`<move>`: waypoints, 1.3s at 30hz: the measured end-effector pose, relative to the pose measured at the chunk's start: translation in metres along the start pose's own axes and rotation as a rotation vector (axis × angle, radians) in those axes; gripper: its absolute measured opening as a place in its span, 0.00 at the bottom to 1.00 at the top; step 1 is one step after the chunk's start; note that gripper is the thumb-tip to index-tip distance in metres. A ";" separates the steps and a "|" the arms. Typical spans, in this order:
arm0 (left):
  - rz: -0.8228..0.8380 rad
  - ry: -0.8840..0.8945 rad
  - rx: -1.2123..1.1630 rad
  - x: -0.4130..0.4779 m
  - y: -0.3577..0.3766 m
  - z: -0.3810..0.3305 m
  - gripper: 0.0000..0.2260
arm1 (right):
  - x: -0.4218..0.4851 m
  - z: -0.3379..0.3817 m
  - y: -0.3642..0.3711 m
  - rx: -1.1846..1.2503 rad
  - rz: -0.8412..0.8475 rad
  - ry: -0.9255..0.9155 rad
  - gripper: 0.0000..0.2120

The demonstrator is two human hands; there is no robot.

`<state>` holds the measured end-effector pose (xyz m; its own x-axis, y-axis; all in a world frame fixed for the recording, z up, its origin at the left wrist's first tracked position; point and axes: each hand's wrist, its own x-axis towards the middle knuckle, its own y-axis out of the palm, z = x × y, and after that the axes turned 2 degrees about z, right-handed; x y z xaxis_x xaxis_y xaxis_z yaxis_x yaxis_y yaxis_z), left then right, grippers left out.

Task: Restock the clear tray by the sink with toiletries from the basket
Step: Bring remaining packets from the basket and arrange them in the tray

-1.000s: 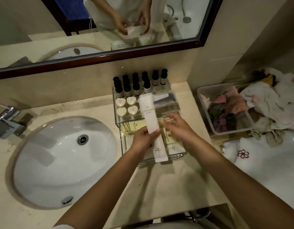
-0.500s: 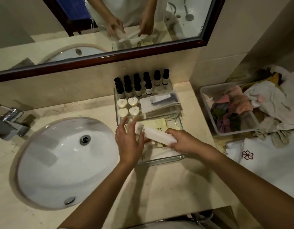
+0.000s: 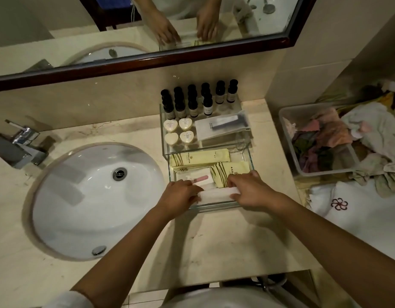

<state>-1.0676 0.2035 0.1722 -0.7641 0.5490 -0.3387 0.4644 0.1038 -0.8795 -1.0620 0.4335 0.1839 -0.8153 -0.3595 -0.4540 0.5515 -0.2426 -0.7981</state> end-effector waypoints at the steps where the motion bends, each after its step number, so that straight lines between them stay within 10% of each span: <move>1: 0.015 -0.007 0.053 0.000 0.000 -0.001 0.16 | -0.001 -0.002 0.003 0.005 -0.032 0.001 0.09; 28: -0.025 -0.053 0.310 -0.046 0.034 -0.017 0.38 | -0.040 -0.009 0.075 -0.233 -0.351 -0.069 0.25; 39: -0.184 -0.018 0.247 -0.048 0.048 -0.012 0.32 | -0.043 -0.009 0.074 -0.259 -0.431 -0.047 0.28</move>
<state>-1.0035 0.1918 0.1505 -0.8339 0.5251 -0.1700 0.1963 -0.0057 -0.9805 -0.9876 0.4393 0.1406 -0.9470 -0.3177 -0.0477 0.0995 -0.1487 -0.9839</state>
